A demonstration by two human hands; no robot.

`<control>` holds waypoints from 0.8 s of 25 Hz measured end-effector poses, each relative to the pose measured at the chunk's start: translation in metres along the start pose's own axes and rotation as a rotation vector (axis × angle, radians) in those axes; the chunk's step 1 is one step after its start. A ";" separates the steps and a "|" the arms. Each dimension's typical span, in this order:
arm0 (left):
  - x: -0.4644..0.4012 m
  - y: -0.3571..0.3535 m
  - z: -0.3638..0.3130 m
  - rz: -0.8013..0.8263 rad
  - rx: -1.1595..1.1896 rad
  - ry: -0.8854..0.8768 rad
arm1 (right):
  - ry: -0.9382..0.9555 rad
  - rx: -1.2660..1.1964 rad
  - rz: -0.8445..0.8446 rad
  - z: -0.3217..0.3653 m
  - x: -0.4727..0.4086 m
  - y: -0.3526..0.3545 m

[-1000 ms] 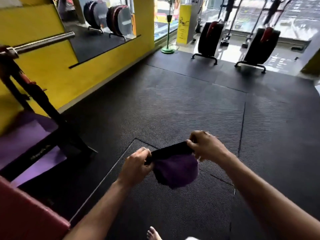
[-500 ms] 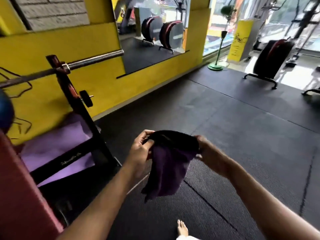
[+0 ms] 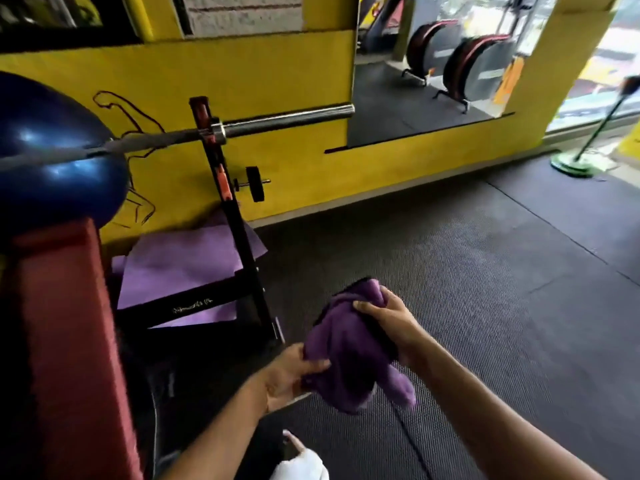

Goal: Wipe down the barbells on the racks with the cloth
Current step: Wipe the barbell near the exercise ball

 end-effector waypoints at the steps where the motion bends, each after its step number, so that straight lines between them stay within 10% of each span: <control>1: -0.019 0.012 -0.005 -0.067 0.055 -0.018 | -0.061 0.002 0.025 -0.001 -0.023 0.003; 6: -0.084 0.065 -0.068 -0.143 0.143 -0.057 | -0.428 -0.039 0.210 -0.036 -0.093 -0.011; 16: -0.183 0.139 -0.339 -0.196 -0.232 -0.463 | 0.320 0.097 0.158 0.228 -0.200 -0.071; 20: -0.218 0.155 -0.373 -0.154 -0.335 -0.512 | 0.311 0.138 0.213 0.275 -0.246 -0.077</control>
Point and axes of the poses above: each hand's wrist, its own x-axis away from the middle knuckle, its own y-axis out of the back of the hand, z = x × y, the point moved 10 cm from there along -x, towards the middle knuckle, and after that the axes turned 11 degrees about -y, right-handed, at the moved point
